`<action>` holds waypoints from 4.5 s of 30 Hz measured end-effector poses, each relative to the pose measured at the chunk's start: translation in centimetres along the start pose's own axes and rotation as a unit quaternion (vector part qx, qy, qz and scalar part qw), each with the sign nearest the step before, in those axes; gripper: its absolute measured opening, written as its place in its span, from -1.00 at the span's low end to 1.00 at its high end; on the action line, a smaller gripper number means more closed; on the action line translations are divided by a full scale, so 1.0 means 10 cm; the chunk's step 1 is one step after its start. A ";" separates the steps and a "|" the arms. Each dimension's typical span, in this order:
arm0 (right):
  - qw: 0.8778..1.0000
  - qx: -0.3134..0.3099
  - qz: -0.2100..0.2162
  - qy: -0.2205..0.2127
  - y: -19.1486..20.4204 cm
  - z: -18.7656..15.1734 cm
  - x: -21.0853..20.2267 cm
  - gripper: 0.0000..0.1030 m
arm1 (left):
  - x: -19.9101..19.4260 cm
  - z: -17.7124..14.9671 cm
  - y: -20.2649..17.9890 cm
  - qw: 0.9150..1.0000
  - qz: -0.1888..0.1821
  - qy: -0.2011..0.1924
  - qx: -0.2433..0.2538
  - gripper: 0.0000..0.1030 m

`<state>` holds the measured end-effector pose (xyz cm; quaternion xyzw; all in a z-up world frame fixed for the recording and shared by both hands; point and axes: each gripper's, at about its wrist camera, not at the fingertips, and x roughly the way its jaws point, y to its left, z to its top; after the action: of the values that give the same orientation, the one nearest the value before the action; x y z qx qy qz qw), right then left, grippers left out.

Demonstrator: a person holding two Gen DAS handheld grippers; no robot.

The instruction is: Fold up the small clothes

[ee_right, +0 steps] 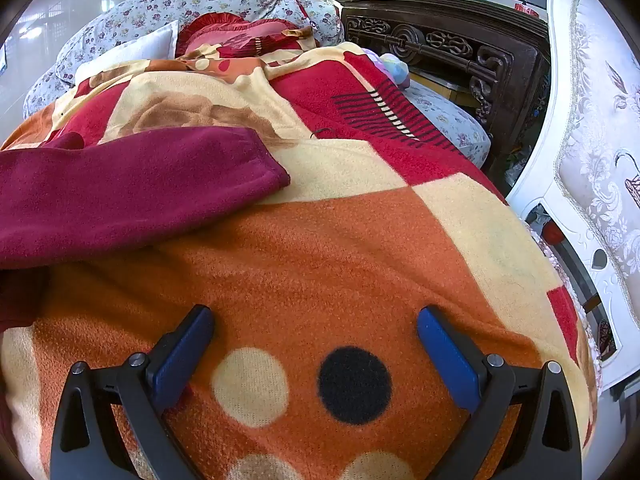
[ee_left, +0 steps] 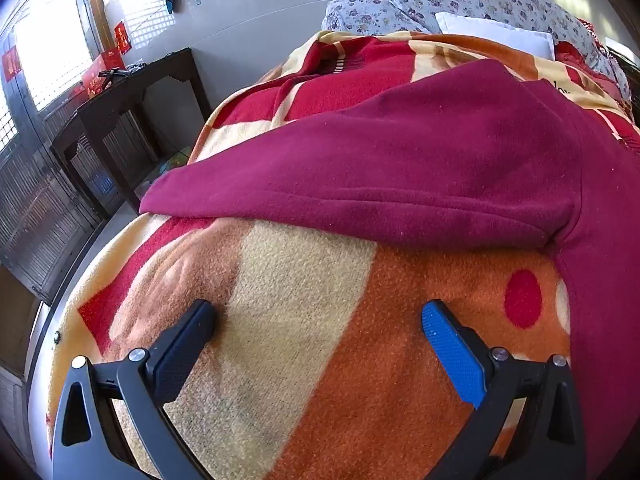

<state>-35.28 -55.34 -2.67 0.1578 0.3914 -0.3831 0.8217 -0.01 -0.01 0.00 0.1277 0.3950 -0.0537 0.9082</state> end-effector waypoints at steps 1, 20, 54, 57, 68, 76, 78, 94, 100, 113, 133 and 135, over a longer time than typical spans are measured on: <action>1.000 0.000 0.000 0.000 0.00 0.00 0.00 1.00 | 0.00 0.00 0.00 1.000 0.000 -0.001 0.000 1.00; 1.000 -0.001 -0.004 -0.001 0.02 -0.02 0.03 1.00 | -0.03 0.00 0.02 1.000 -0.007 0.011 -0.001 1.00; 0.985 -0.036 0.161 -0.051 1.49 -0.44 -2.45 1.00 | -1.96 -0.28 -0.85 0.986 -0.129 -0.089 0.048 1.00; 0.983 -0.052 0.166 -0.058 1.75 -0.49 -2.48 1.00 | -1.98 -0.29 -0.86 0.986 -0.139 -0.086 0.044 1.00; 0.985 -0.075 0.146 -0.058 2.18 -0.53 -2.32 1.00 | -1.91 -0.31 -0.94 0.986 -0.143 -0.075 0.041 1.00; 0.986 -0.072 0.136 -0.057 2.22 -0.51 -2.23 1.00 | -1.86 -0.32 -1.01 0.986 -0.148 -0.067 0.039 1.00; 0.987 -0.074 0.134 -0.057 2.23 -0.52 -2.22 1.00 | -1.86 -0.32 -1.02 0.986 -0.150 -0.066 0.039 1.00; 0.986 -0.075 0.139 -0.048 2.35 -0.54 -2.15 1.00 | -1.84 -0.30 -0.99 0.987 -0.147 -0.063 0.032 1.00; 0.986 -0.076 0.141 -0.041 2.37 -0.56 -2.11 1.00 | -1.83 -0.31 -0.99 0.987 -0.146 -0.063 0.034 1.00; 0.986 -0.080 0.141 -0.034 2.47 -0.53 -2.01 1.00 | -1.69 -0.32 -1.03 0.988 -0.144 -0.053 0.034 1.00; 0.985 -0.094 0.143 -0.011 2.85 -0.44 -1.66 1.00 | -1.32 -0.14 -0.91 0.991 -0.133 -0.029 0.014 1.00; 0.985 -0.095 0.145 -0.009 2.89 -0.43 -1.63 1.00 | -1.29 -0.13 -0.89 0.991 -0.130 -0.028 0.013 1.00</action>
<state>-22.28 -25.70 5.83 0.1307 0.3918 -0.2222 0.8832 -11.44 -8.22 6.91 0.0852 0.3816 -0.1797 0.9027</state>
